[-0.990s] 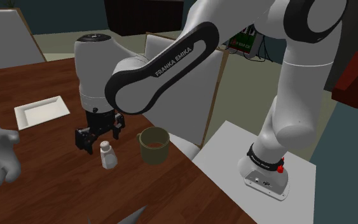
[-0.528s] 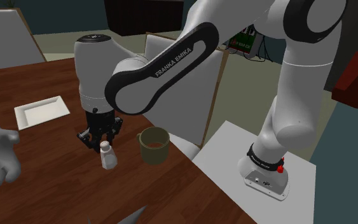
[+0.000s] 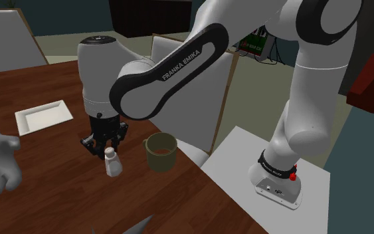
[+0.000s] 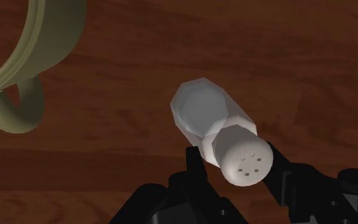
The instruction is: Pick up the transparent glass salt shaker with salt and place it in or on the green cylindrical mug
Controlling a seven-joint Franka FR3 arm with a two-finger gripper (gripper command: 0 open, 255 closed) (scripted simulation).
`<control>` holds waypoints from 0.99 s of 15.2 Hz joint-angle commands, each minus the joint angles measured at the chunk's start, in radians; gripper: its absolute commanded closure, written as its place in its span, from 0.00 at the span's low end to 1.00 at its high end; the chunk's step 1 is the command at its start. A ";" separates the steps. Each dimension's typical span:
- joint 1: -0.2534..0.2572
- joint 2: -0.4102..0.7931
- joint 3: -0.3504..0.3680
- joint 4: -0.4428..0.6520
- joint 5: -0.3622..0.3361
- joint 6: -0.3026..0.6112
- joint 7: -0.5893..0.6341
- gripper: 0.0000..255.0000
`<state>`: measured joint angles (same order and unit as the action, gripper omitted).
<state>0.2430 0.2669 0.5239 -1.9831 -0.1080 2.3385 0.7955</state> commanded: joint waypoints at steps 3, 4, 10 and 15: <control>-0.005 -0.021 0.006 0.015 0.016 -0.035 -0.009 1.00; -0.007 -0.028 0.008 0.021 0.020 -0.047 -0.012 1.00; -0.014 -0.066 0.016 0.060 0.046 -0.119 -0.026 1.00; -0.019 -0.092 0.020 0.099 0.064 -0.180 -0.035 1.00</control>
<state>0.2255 0.1790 0.5437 -1.8912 -0.0473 2.1694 0.7627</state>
